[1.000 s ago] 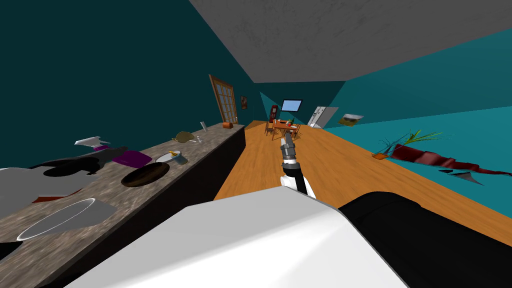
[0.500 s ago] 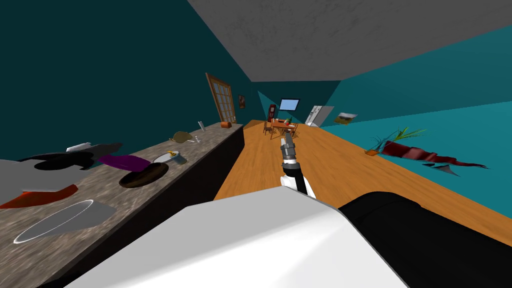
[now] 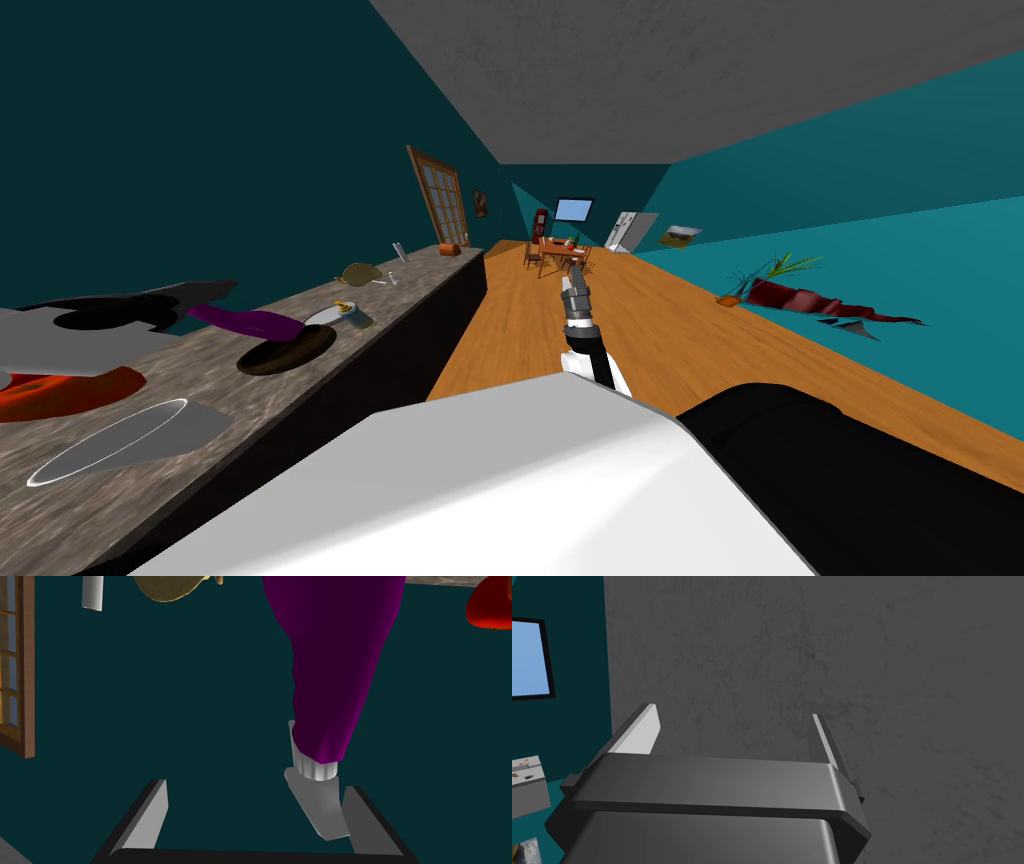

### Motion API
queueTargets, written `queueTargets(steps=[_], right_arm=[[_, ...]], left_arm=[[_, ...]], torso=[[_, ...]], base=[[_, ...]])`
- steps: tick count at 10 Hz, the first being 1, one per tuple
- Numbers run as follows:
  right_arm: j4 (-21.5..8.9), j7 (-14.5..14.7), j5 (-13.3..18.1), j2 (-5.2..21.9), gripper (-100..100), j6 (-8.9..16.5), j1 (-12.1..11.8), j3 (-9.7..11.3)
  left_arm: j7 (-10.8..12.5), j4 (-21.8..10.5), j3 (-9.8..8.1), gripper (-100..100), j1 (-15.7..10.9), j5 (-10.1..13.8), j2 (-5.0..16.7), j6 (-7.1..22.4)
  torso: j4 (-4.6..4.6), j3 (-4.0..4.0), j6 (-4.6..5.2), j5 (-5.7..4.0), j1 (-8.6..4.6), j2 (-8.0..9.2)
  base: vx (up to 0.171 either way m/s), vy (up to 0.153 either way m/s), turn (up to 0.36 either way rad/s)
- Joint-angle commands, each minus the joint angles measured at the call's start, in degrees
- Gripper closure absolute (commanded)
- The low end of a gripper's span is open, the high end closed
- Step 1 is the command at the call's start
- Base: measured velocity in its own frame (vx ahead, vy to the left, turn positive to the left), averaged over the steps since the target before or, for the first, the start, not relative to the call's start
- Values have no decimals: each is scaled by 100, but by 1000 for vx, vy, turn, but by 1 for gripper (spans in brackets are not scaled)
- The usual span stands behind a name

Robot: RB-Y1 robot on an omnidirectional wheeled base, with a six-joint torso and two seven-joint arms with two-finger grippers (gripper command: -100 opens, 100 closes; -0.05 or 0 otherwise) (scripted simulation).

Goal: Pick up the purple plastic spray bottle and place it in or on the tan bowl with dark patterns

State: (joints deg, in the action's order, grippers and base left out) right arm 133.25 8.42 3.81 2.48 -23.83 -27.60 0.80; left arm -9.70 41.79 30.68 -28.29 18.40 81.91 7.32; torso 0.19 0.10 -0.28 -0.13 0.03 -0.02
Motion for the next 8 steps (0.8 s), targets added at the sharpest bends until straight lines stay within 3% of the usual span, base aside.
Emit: queueTargets(steps=[1,2,3,8], right_arm=[[0,0,0,0,0,0,0,0],[0,0,0,0,0,0,0,0],[0,0,0,0,0,0,-1,0],[0,0,0,0,0,0,-1,0]], left_arm=[[62,167,103,-100,-41,82,126,200],[39,124,43,-100,-13,39,79,132],[48,136,49,0,-16,44,86,160],[47,134,48,0,-16,43,86,158]], torso=[[0,0,0,0,0,0],[0,1,0,0,0,1],[-2,-4,-2,1,-3,-8],[-5,-13,-1,-1,-8,-22]], base=[[-57,27,-49],[-23,12,-11],[0,0,0],[0,0,0]])
